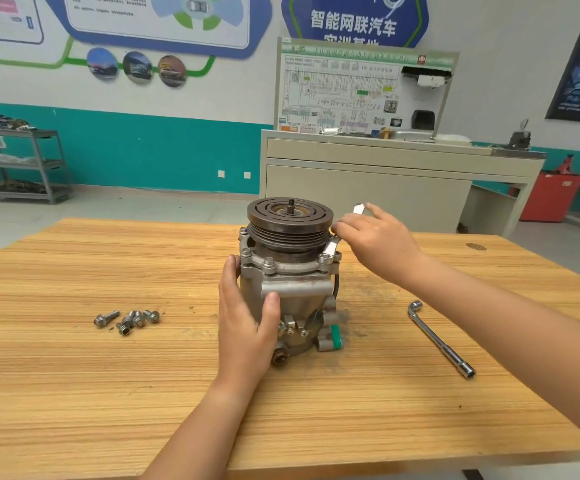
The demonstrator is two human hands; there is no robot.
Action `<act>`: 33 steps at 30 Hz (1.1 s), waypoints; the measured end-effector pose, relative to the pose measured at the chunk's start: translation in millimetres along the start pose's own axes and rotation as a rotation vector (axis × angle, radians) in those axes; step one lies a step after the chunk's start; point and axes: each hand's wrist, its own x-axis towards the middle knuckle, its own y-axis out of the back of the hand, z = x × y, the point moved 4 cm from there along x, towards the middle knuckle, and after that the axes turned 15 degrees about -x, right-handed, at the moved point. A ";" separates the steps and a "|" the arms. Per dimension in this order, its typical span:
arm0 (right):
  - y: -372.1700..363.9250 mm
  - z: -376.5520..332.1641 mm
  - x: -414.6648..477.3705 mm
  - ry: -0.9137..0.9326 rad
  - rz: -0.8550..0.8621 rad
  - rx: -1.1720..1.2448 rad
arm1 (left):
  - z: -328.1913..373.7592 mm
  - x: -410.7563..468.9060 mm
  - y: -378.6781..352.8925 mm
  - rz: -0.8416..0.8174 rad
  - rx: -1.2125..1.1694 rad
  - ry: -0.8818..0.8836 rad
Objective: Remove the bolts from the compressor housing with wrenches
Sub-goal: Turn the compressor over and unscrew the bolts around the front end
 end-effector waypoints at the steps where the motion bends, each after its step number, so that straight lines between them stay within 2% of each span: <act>1: 0.0 -2.3 -1.1 -0.020 -0.004 0.024 | 0.6 -0.6 -0.1 -0.004 0.000 0.005; 3: 7.0 2.1 -4.5 -0.131 0.002 0.104 | 1.6 -1.2 -1.0 -0.006 -0.002 0.003; 6: 30.2 22.2 -18.0 -0.437 -0.002 0.355 | 4.8 -0.7 -2.5 0.001 0.034 -0.043; 8: 51.1 27.0 -30.6 -0.497 -0.068 0.453 | 10.3 -0.5 -4.0 0.009 0.092 -0.130; 12: 82.1 16.0 -53.9 -0.286 -0.381 0.216 | 22.4 -4.5 -12.7 -0.022 0.217 -0.310; 16: 80.8 3.6 -60.0 -0.218 -0.573 0.125 | 21.0 -6.7 -14.9 -0.051 0.282 -0.320; 18: 76.9 1.4 -58.0 -0.216 -0.603 0.118 | 19.2 -5.8 -13.8 -0.040 0.276 -0.295; 23: 77.4 6.5 -52.0 -0.260 -0.545 0.074 | 14.8 -4.9 -10.8 0.020 0.154 -0.217; 28: 81.0 -3.3 -37.4 -0.174 -0.646 -0.080 | 4.6 -1.2 -5.9 0.009 0.069 -0.102; 33: 95.7 -32.1 -26.2 -0.030 -0.746 -0.221 | 6.2 -1.5 -5.3 0.014 0.064 -0.115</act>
